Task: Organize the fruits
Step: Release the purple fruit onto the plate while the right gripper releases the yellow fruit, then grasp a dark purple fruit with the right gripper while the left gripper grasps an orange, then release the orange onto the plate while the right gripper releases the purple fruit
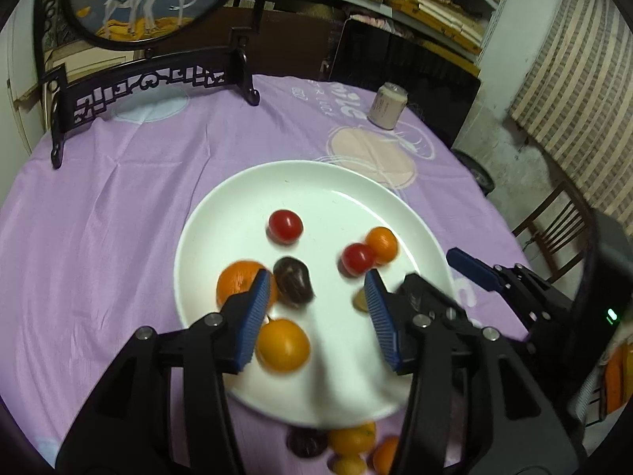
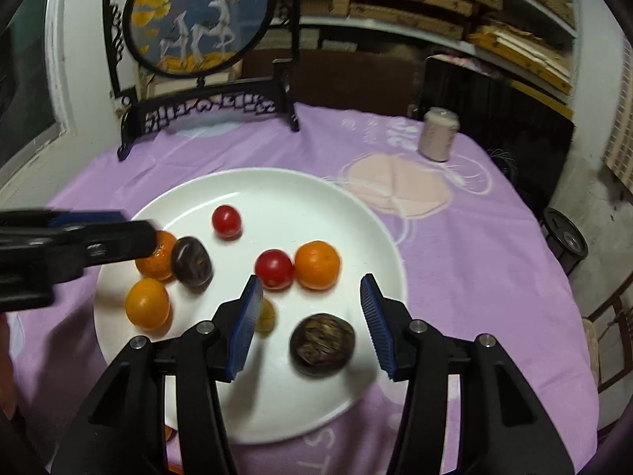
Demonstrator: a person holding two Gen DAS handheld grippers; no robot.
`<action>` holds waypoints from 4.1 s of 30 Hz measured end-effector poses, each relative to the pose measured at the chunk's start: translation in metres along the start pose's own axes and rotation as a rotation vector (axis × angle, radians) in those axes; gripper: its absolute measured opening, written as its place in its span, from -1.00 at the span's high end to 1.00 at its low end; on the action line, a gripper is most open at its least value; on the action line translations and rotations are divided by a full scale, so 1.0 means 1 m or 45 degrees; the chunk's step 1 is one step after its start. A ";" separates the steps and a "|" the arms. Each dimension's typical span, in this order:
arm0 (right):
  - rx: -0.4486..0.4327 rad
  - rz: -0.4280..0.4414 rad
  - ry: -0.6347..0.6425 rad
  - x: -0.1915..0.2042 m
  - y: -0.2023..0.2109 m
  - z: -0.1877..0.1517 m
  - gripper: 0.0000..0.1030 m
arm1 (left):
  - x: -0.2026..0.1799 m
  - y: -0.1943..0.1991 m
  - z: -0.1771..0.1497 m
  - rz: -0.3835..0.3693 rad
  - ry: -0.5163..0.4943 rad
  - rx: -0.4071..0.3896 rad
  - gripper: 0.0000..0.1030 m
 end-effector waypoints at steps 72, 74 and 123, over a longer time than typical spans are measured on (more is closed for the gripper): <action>0.182 0.394 -0.110 0.048 0.117 -0.118 0.22 | -0.003 0.085 -0.126 -0.002 -0.134 0.048 0.31; 0.162 0.399 -0.083 0.049 0.113 -0.101 0.22 | -0.003 0.081 -0.110 0.009 -0.133 0.040 0.31; 0.209 0.321 -0.096 0.068 0.113 -0.100 -0.13 | -0.008 0.043 -0.037 -0.057 -0.017 -0.060 -0.28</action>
Point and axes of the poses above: each gripper's, at about its wrist camera, not at the fingertips, and y roughly against the way its jaws point, x to its left, z to its top, the point moved 5 cm from there along -y, roughly the way its jaws point, and after that the axes turned 9 degrees about y, right-handed, at the moved point
